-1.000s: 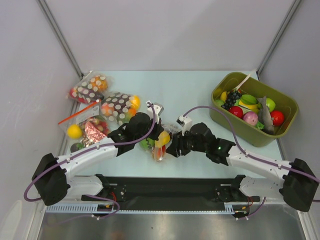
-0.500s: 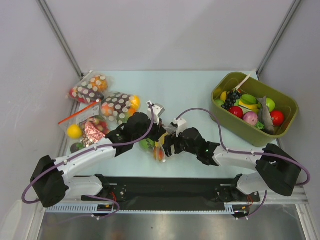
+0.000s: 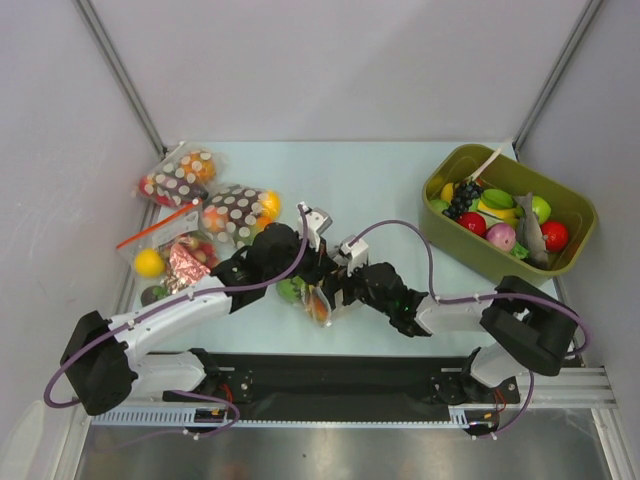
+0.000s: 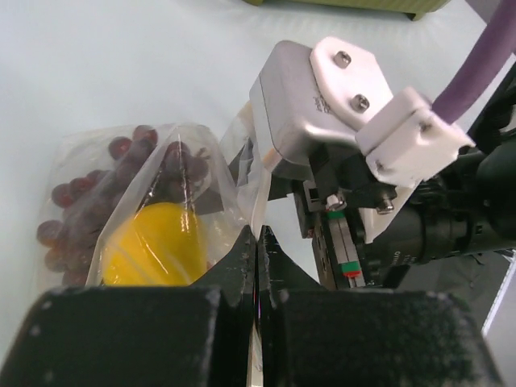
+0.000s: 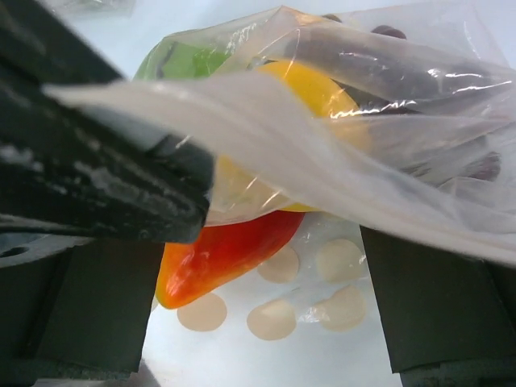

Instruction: Open the zip-top bag and remove the fake food

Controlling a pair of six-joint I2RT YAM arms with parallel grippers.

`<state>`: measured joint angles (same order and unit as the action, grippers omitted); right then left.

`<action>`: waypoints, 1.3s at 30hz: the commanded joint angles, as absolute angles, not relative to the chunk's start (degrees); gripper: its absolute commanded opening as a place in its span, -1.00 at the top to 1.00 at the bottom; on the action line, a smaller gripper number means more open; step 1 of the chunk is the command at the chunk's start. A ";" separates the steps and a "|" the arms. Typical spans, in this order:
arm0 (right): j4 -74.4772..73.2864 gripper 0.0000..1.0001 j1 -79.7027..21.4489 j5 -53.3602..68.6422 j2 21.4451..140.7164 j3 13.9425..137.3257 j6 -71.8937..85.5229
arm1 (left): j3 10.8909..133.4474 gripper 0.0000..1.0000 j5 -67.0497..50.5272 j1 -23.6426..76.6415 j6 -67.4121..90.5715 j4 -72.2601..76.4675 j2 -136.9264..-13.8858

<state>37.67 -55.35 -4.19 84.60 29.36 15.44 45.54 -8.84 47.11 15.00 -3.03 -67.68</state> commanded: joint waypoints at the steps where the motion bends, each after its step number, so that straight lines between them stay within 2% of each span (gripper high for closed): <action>1: 49.99 -0.99 -55.90 -4.40 87.96 29.00 11.78 | 47.02 0.99 -14.67 46.85 15.82 1.39 -66.97; 6: 52.38 -0.89 -56.42 -5.36 91.05 30.14 10.72 | 46.58 0.99 -17.48 46.85 16.79 2.63 -67.68; 9: 52.91 -0.64 -56.51 -6.76 91.93 31.02 10.11 | 46.06 0.99 -18.54 46.85 17.31 3.25 -67.41; 10: 53.00 -0.37 -56.51 -6.94 92.02 31.20 9.76 | 45.79 0.99 -18.54 46.85 17.49 3.43 -67.33; 12: 53.09 -0.16 -56.51 -7.90 91.85 31.29 9.58 | 45.70 0.99 -17.94 46.85 17.49 3.17 -67.06; 13: 53.52 0.01 -56.60 -8.00 91.58 30.94 9.58 | 45.79 0.99 -17.32 46.85 17.23 2.90 -66.80; 19: 53.53 0.30 -57.13 -10.54 86.14 27.95 8.88 | 46.14 0.99 -13.37 46.76 15.91 0.88 -65.66; 22: 51.95 0.35 -57.30 -10.98 82.81 26.55 8.88 | 46.32 0.99 -10.47 46.41 16.00 0.44 -64.95; 29: 48.17 0.36 -57.30 -13.27 78.57 25.14 8.44 | 46.41 1.00 9.03 45.18 15.47 -6.41 -65.04; 35: 47.11 0.31 -57.22 -10.72 83.40 28.39 8.52 | 45.44 0.99 9.93 45.09 15.64 -5.80 -65.21; 39: 49.47 0.23 -57.30 -8.53 86.04 29.35 9.84 | 44.21 0.99 14.93 45.00 15.82 -6.06 -66.18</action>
<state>46.59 -57.06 -9.56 84.60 27.16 9.43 45.15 9.69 45.45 16.01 -6.59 -66.11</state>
